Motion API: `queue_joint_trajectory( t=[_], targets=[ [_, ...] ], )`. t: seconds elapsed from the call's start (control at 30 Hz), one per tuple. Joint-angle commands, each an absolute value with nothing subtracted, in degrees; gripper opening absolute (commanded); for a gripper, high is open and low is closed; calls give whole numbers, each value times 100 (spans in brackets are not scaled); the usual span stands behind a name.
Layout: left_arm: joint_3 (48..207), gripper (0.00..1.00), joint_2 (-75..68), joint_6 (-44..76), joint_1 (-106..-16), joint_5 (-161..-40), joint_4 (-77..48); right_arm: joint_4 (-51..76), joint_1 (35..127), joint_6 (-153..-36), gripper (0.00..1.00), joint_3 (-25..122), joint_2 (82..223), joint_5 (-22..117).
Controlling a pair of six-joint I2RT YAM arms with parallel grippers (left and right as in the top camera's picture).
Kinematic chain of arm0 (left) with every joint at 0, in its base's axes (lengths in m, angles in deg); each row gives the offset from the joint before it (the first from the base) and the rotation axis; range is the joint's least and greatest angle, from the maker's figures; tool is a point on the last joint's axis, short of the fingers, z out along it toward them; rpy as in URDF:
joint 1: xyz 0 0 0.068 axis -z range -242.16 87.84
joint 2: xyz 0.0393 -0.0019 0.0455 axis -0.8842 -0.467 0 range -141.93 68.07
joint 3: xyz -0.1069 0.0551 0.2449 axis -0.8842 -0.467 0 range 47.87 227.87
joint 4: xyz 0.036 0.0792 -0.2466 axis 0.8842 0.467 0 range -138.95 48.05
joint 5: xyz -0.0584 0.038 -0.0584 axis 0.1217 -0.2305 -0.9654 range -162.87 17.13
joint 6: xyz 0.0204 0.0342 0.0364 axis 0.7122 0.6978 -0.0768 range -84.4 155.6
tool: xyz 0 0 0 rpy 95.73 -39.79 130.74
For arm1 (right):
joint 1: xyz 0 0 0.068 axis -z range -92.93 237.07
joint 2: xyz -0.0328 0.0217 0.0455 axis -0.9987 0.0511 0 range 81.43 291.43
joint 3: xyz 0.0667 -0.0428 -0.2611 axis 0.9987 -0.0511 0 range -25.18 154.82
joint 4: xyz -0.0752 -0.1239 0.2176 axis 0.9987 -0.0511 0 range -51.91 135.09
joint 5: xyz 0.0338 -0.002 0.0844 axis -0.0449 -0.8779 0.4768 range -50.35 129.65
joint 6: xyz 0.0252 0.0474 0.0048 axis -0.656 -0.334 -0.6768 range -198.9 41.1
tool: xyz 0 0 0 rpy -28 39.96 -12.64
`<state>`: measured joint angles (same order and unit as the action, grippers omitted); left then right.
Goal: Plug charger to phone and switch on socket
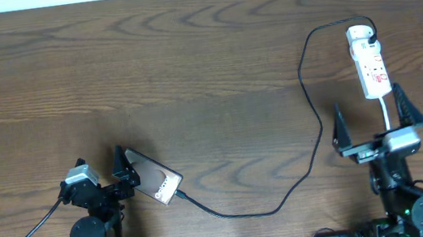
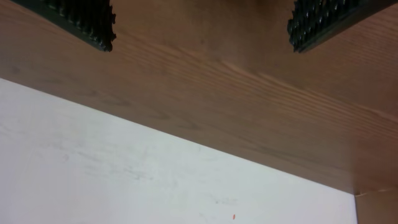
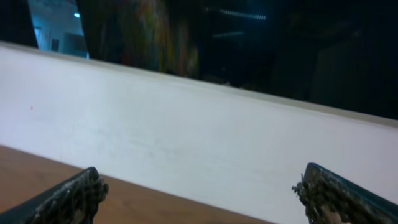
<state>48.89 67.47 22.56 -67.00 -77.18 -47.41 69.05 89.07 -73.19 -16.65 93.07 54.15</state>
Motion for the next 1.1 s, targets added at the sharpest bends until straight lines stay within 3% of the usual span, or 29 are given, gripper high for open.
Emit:
queue_joint_trajectory(
  t=[0.0, 0.4, 0.7, 1.07],
  targets=[
    [4810, 88, 6784, 2355, -6724, -7775, -4516, 7015, 8840, -7058, 99, -2117, 8957, 5417],
    [4810, 88, 6784, 2355, -6724, -7775, -4516, 5817, 8809, -7002, 99, -2489, 8413, 5345],
    [4810, 89, 6784, 2355, -6724, -7775, -4516, 4158, 8809, -7010, 99, -2486, 8188, 5341],
    [4810, 89, 6784, 2355, -6724, -7775, -4516, 4184, 8809, -7026, 99, -2486, 8175, 5330]
  ],
)
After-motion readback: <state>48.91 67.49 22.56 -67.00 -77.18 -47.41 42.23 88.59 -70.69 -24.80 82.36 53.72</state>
